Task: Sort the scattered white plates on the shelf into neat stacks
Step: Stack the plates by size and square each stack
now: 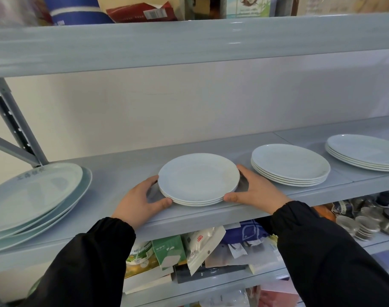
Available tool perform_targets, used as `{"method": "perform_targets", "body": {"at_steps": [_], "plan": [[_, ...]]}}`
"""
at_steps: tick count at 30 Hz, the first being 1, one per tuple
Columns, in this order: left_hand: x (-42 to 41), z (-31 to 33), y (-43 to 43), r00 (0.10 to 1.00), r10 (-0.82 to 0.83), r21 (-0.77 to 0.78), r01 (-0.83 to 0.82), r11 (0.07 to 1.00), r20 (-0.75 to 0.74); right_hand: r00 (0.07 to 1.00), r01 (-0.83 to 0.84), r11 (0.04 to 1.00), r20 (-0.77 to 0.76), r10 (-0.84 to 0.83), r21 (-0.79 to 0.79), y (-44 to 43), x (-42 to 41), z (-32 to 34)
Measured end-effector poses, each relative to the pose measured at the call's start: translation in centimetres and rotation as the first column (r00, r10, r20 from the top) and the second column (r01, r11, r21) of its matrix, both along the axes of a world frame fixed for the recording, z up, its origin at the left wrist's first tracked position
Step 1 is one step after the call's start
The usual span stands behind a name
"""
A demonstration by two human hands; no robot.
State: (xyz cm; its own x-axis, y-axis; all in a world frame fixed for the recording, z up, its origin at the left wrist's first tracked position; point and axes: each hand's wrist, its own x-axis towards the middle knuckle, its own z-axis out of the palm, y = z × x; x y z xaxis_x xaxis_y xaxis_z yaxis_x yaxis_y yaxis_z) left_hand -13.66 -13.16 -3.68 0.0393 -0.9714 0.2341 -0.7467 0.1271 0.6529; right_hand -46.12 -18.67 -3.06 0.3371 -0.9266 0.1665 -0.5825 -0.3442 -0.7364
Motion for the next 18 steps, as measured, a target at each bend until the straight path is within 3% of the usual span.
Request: {"method": "perform_targets", "body": {"at_steps": [18], "plan": [[-0.06, 0.0, 0.15, 1.0, -0.004, -0.022, 0.004, 1.0, 0.0, 1.0, 0.016, 1.0, -0.007, -0.016, 0.018, 0.32, 0.04, 0.37]]}}
